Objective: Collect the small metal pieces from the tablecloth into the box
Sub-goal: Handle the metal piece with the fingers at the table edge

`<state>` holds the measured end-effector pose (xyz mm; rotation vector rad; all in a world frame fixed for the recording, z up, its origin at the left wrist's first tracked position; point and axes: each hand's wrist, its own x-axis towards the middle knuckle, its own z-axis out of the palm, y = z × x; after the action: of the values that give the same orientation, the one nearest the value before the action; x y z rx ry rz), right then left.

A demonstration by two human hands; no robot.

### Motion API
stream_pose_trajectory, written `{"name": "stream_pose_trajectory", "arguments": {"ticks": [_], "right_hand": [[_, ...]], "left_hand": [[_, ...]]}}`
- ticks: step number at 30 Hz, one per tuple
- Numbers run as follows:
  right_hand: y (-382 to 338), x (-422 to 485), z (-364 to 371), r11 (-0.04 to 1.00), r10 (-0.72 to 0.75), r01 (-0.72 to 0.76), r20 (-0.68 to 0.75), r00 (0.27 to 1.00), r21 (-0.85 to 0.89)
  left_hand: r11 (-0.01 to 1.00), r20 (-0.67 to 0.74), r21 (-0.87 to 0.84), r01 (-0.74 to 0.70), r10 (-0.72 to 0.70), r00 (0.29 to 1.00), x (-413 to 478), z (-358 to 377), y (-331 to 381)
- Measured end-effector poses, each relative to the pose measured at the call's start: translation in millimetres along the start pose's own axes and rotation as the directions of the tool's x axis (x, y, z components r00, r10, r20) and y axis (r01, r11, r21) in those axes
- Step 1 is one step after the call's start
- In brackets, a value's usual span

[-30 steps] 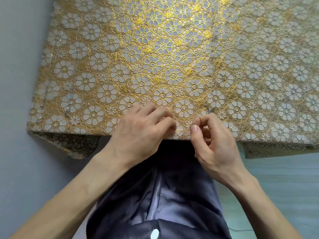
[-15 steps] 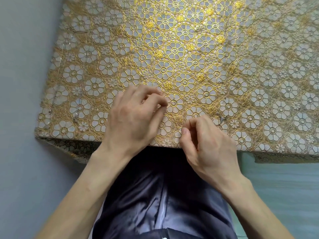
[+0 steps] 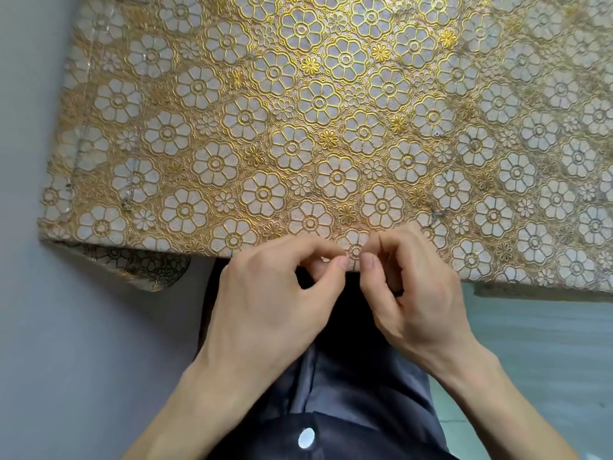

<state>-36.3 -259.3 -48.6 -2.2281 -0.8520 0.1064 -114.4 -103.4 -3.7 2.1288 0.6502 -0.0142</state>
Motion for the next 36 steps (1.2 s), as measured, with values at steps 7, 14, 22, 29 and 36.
{"name": "stream_pose_trajectory", "arguments": {"ticks": [7, 14, 22, 29, 36], "right_hand": [[3.8, -5.6, 3.2, 0.998, -0.056, 0.056, -0.033, 0.998, 0.007], [5.3, -8.7, 3.0, 0.998, -0.063, 0.064, -0.029, 0.998, 0.003], [5.7, -6.2, 0.6, 0.996, -0.078, 0.078, 0.007, 0.997, -0.039], [2.9, -5.3, -3.0, 0.998, -0.052, 0.054, 0.047, 0.997, -0.028], [0.8, -2.5, -6.3, 1.000, -0.007, 0.005, 0.074, 0.997, 0.026]], "left_hand": [[0.988, 0.146, -0.108, 0.109, -0.093, 0.985, 5.4, 2.6, 4.3], [0.989, 0.160, -0.114, 0.094, -0.075, 0.984, 7.4, 2.5, -0.7], [0.992, 0.167, -0.119, 0.043, -0.023, 0.986, 9.1, 0.6, -3.9], [0.995, 0.147, -0.098, -0.031, 0.045, 0.988, 10.4, 2.6, -7.6], [0.990, 0.127, -0.095, -0.104, 0.116, 0.985, 10.2, 5.4, -10.6]]}}
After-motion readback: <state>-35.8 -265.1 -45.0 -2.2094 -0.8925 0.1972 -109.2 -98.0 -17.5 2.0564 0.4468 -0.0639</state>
